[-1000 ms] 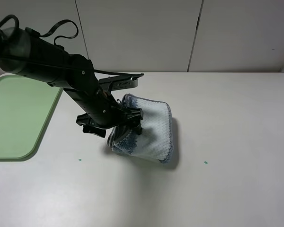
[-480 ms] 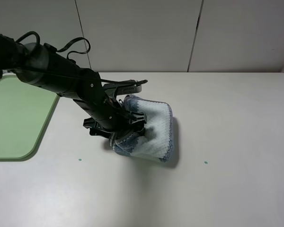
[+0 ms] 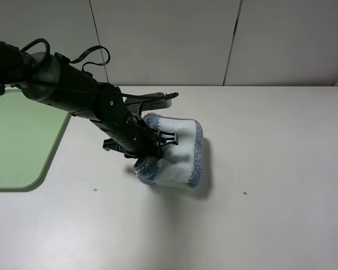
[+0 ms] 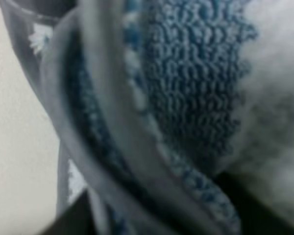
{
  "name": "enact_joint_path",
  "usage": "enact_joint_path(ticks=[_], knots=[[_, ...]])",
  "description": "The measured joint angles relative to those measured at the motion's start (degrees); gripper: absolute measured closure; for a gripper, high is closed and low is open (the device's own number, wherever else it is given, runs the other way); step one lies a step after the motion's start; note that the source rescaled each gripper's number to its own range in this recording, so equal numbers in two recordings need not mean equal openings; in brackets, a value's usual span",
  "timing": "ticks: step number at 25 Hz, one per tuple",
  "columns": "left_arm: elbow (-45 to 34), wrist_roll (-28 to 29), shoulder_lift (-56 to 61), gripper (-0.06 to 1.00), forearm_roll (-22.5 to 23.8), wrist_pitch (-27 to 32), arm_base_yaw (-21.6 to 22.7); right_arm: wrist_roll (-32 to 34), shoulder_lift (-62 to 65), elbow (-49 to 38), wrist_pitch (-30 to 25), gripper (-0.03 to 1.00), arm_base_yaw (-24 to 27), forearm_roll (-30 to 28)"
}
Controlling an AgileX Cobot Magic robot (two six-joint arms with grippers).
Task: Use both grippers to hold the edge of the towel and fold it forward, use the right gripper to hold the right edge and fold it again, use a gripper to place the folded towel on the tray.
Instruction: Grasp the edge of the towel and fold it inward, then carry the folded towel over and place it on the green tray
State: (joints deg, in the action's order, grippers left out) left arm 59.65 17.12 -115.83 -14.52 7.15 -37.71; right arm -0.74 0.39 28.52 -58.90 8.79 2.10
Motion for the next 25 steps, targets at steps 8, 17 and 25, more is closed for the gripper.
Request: enact_joint_path(ticks=[8, 17, 25], knots=[[0.07, -0.48, 0.0, 0.82, 0.0, 0.11, -0.1, 0.0, 0.0, 0.0, 0.0, -0.03, 0.0, 0.0], [0.07, -1.06, 1.38, 0.82, 0.0, 2.78, 0.09, 0.0, 0.0, 0.0, 0.0, -0.03, 0.0, 0.0], [0.07, -1.22, 4.98, 0.82, 3.05, 7.32, 0.84, 0.0, 0.0, 0.0, 0.0, -0.03, 0.0, 0.0]])
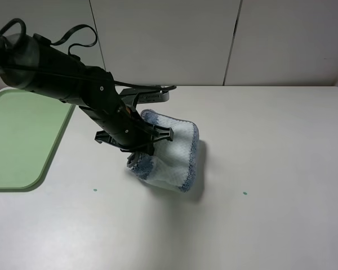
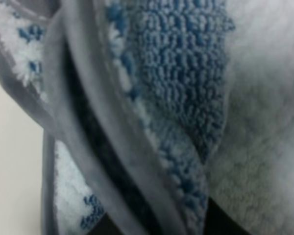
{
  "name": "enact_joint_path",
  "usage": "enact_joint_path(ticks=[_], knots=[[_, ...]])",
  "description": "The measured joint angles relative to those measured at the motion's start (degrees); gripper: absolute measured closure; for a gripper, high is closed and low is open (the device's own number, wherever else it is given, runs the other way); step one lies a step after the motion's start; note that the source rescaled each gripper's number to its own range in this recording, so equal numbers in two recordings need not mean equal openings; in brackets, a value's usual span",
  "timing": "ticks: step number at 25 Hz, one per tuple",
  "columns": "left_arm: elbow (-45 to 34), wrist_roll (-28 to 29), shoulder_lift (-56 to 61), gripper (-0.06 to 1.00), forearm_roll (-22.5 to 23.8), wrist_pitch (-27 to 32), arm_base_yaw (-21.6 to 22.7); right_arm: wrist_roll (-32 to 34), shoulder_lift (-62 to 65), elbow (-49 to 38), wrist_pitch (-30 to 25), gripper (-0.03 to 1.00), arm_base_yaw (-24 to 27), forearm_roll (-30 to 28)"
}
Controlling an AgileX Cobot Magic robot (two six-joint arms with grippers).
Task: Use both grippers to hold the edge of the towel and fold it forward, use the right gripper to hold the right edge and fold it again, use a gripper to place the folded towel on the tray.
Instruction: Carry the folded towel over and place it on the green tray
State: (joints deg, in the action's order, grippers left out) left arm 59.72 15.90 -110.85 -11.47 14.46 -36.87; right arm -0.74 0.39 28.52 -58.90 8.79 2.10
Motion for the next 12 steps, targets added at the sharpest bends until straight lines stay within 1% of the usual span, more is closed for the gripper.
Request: enact_joint_path(ticks=[6, 12], knots=[[0.0, 0.0, 3.18, 0.82, 2.03, 2.38, 0.8, 0.0, 0.0, 0.0, 0.0, -0.03, 0.0, 0.0], [0.0, 0.0, 7.84, 0.82, 5.44, 7.05, 3.67, 0.0, 0.0, 0.0, 0.0, -0.03, 0.0, 0.0]])
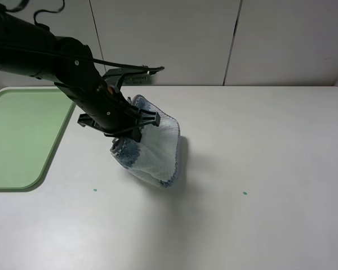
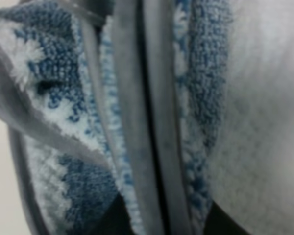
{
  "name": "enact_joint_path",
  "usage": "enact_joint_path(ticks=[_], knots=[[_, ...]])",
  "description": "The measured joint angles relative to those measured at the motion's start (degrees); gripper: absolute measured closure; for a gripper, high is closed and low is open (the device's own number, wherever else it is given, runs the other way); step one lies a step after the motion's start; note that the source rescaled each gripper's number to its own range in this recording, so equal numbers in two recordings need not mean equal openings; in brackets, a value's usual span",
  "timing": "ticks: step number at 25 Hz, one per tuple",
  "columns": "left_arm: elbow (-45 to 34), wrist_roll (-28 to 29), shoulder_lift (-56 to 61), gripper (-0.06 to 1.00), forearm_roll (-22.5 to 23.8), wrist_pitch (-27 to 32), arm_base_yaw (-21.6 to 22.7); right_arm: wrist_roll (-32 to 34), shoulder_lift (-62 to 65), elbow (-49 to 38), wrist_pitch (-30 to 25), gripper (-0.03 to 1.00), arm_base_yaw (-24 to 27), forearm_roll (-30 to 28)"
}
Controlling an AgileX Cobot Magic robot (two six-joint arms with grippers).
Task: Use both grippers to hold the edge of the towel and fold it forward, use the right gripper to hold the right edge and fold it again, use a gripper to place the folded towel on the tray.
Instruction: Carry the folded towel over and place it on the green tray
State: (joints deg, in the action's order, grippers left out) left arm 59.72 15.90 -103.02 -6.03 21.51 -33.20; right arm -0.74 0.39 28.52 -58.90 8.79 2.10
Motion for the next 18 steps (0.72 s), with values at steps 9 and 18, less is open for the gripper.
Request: enact_joint_path(ticks=[9, 18], knots=[[0.0, 0.0, 5.74, 0.82, 6.92, 6.59, 5.1, 0.0, 0.0, 0.0, 0.0, -0.03, 0.0, 0.0], [0.0, -2.99, 8.56, 0.82, 9.63, 11.2, 8.99, 0.0, 0.0, 0.0, 0.0, -0.03, 0.0, 0.0]])
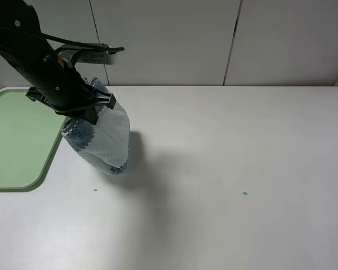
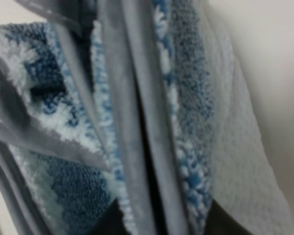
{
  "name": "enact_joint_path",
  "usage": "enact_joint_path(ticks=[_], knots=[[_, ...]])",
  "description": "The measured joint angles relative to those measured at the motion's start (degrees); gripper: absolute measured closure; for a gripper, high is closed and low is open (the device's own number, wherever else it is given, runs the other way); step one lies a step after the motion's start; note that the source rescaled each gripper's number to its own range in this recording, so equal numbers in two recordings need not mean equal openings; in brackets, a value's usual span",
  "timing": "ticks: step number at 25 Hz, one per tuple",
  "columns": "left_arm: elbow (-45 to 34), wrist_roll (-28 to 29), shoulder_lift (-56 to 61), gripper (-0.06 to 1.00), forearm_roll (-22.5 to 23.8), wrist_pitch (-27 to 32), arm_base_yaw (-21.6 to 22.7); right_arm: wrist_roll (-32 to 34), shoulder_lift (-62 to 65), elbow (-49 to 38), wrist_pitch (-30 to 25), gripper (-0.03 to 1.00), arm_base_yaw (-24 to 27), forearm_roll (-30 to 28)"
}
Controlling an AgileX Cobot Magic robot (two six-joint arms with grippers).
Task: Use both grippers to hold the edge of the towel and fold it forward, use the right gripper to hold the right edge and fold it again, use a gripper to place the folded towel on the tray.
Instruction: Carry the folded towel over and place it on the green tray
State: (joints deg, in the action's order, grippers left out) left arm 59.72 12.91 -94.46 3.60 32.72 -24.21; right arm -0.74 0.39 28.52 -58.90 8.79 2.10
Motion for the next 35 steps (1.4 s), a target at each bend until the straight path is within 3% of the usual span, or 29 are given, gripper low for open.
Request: enact_joint_path(ticks=[13, 23, 29, 35], knots=[[0.0, -9.56, 2.96, 0.82, 0.07, 3.76, 9.62, 0.0, 0.0, 0.0, 0.0, -0.03, 0.0, 0.0], [-0.48, -15.32, 4.65, 0.82, -0.05, 4.43, 19.9, 0.0, 0.0, 0.0, 0.0, -0.03, 0.0, 0.0], [-0.48, -18.06, 4.71, 0.82, -0.22, 2.38, 25.16, 0.0, 0.0, 0.0, 0.0, -0.03, 0.0, 0.0], [-3.29, -19.88, 4.71, 0.82, -0.27, -3.3, 29.89, 0.0, 0.0, 0.0, 0.0, -0.03, 0.0, 0.0]])
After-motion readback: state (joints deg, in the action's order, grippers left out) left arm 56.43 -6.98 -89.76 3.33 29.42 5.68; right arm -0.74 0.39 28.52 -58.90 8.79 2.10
